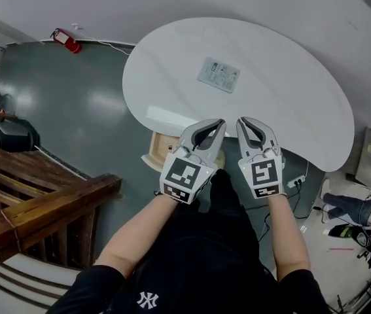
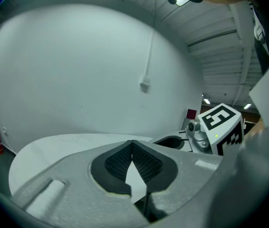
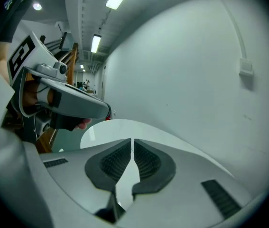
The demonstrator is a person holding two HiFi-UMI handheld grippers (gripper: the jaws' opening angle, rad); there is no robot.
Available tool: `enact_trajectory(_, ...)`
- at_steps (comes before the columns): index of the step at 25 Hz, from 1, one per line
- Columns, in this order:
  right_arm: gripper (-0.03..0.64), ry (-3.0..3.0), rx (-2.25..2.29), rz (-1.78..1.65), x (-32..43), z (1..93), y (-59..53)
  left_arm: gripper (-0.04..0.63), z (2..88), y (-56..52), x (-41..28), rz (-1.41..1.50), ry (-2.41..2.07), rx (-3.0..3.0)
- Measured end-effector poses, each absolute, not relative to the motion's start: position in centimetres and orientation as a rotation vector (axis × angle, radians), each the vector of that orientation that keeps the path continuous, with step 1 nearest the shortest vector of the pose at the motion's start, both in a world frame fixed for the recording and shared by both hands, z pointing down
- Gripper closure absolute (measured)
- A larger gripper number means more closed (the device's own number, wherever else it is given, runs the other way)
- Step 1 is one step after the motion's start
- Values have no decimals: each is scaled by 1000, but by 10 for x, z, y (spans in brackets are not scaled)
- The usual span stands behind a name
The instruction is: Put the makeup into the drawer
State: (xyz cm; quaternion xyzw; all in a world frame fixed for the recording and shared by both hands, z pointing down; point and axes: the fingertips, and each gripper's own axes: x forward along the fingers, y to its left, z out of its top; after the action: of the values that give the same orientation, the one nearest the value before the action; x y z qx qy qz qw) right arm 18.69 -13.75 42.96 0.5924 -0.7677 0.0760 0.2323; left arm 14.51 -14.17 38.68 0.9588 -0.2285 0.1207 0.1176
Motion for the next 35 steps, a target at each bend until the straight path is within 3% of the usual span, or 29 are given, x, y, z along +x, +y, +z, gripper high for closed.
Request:
enact_trajectory(16, 531, -1910, 1177, -76, 228, 566, -224, 584, 485, -218, 176, 470, -835, 2637)
enact_trajectory(35, 515, -1810, 830, -194, 244, 647, -265, 584, 541, -270, 188, 519, -935, 2515)
